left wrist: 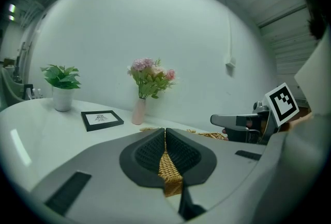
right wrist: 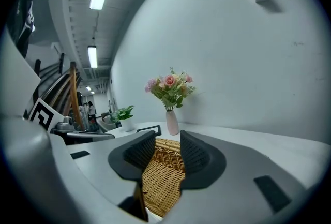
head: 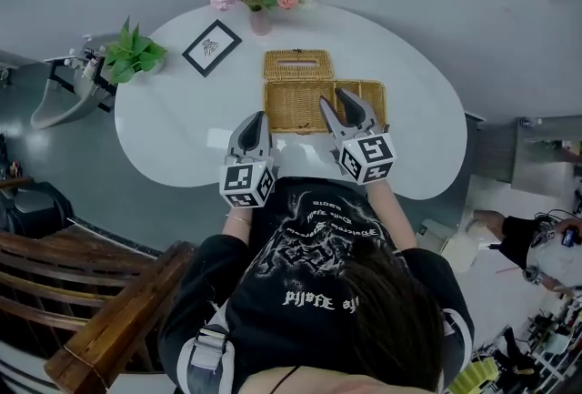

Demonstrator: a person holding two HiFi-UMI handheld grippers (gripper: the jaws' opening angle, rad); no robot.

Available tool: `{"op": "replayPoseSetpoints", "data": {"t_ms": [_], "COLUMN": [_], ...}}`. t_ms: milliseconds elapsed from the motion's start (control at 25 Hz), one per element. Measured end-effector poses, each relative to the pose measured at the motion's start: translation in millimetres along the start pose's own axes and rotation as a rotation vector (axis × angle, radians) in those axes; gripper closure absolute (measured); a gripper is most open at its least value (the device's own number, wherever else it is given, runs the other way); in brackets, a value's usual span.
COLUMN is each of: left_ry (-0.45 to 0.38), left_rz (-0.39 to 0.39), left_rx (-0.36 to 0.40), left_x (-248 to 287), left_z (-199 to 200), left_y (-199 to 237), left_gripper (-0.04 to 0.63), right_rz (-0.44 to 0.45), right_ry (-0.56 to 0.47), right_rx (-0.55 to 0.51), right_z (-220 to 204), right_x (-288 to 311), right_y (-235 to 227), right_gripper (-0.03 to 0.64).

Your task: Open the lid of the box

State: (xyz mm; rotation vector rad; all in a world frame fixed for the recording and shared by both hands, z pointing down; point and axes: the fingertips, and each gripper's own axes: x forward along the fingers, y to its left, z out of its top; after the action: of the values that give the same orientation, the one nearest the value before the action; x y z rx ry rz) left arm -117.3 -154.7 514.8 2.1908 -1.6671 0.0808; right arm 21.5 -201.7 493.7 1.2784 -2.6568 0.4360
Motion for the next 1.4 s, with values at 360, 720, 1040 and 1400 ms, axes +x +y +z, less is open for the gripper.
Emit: {"op": "replayPoseSetpoints", "data": {"t_ms": [360,720,1040,1400], "left_ry": [-0.001,-0.002,0.0,0.006], "left_rz": [0.005,0.008,0.015,0.015], "left_rx": [0.003,0.006,0.012,0.018], "left_x": [-1,0,2,2], "left_z": [-1,-2,-2,-4], "left_y": [-2,-4,-4,-6], "left_gripper": [0.571,0.571,0.571,0.571], "right_rz": [-0.027,-0.001,-0.016,-0.025], "right_ry": [-0.018,-0.002,0.009,0.033], "right_rx": [0.006,-0.028,-0.039,-0.056], "right_z": [-2,-8,-10,-18], "right_x": [-4,-2,2,6], "right_y": [-2,4,0,-7], "right_gripper": [0.563,0.591,0.591,0.592]}}
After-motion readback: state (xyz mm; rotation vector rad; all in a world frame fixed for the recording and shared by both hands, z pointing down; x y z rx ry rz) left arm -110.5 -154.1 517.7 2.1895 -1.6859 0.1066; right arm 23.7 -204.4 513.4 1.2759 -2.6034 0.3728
